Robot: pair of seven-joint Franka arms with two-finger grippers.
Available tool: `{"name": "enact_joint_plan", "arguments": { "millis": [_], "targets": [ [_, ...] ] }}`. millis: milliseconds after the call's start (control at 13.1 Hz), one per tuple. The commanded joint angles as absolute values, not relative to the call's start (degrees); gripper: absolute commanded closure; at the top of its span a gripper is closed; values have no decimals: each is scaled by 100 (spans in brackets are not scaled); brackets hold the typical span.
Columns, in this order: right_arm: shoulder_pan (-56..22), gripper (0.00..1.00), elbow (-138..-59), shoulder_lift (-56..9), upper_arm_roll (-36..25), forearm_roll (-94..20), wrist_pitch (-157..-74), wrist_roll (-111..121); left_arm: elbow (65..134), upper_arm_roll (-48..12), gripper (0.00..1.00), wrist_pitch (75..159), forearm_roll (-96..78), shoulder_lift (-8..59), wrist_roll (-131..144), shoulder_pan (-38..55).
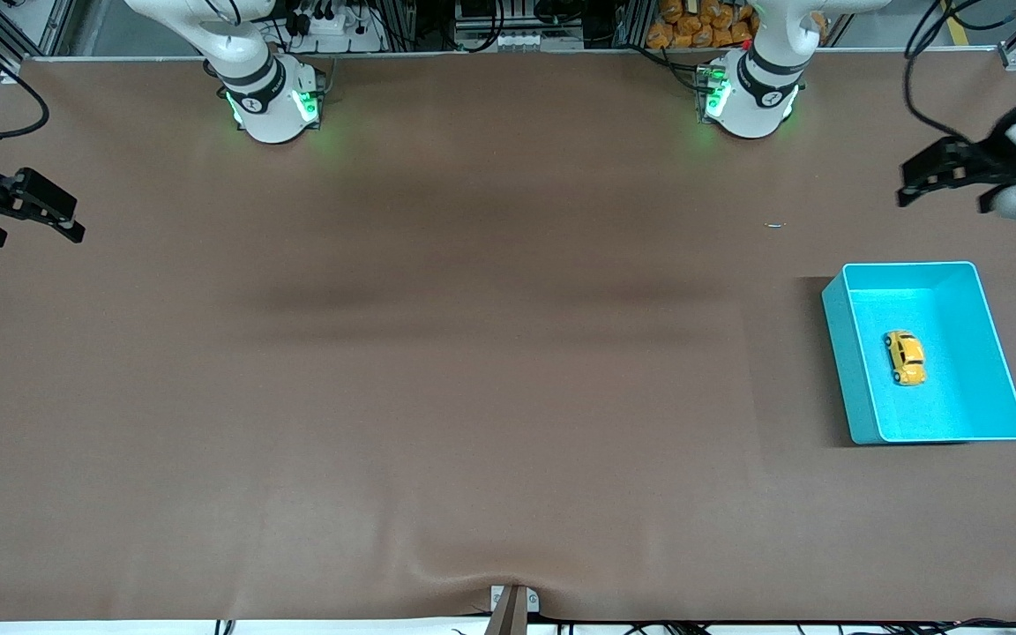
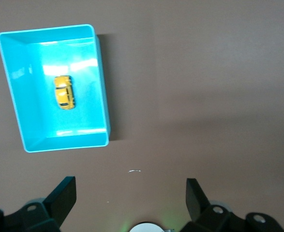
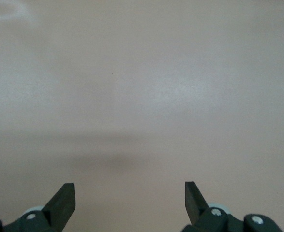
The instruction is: Wind and store yellow beetle car
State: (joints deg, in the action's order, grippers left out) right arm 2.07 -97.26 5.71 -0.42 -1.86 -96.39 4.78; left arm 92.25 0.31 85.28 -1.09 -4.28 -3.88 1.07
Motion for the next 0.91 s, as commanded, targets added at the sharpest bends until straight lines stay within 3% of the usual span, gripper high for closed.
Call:
{"name": "enact_joint_plan", "arguments": {
  "millis": [0,838],
  "targets": [
    [281,0,-9765,624,26,-114,-9642,404,9457,-35,0,8517,-149,-668,-483,79],
    [308,0,-9765,607,18,-114,-9642,404,9343,-255,0,8429,-246,-536,-44,237]
  ]
}}
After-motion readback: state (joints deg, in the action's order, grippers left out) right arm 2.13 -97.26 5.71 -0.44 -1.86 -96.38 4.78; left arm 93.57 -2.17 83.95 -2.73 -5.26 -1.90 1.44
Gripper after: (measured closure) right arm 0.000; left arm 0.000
